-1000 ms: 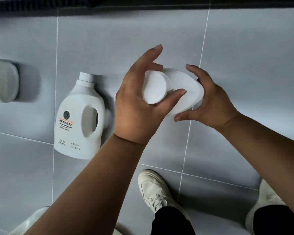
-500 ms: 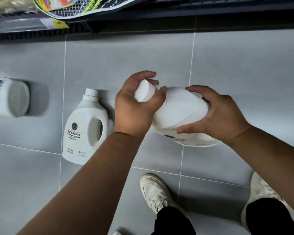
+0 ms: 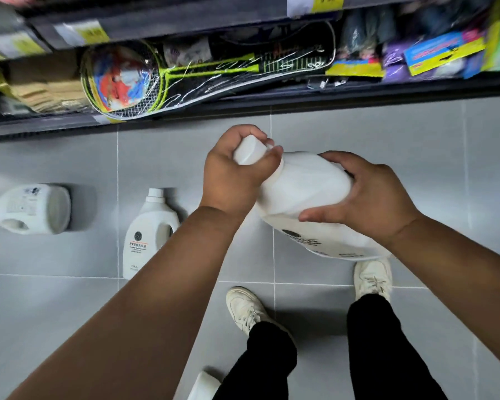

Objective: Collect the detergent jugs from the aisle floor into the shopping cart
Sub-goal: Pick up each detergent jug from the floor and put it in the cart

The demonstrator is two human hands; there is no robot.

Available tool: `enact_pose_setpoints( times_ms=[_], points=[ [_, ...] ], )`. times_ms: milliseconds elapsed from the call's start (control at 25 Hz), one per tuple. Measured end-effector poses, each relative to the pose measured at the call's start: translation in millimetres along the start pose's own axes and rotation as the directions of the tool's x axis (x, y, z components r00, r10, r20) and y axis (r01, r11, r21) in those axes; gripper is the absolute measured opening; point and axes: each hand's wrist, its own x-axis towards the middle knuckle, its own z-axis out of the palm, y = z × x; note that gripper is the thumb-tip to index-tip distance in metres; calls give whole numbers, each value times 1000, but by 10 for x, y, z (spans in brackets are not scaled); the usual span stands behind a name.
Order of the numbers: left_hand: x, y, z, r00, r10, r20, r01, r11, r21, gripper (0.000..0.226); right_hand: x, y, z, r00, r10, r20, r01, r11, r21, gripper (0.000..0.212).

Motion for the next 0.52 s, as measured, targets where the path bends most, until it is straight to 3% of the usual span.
enact_pose_setpoints(
  times_ms=[280, 520],
  points=[
    [-422, 1834, 388, 980, 97, 175, -96, 995, -18, 21, -827, -820, -1468, 983, 39, -181, -39, 999, 1, 97],
    [-1014, 3189, 1049, 920, 181, 348, -182, 983, -29, 25, -1804, -1122, -2760, 944, 114, -310, -99, 993, 64, 98]
  ],
)
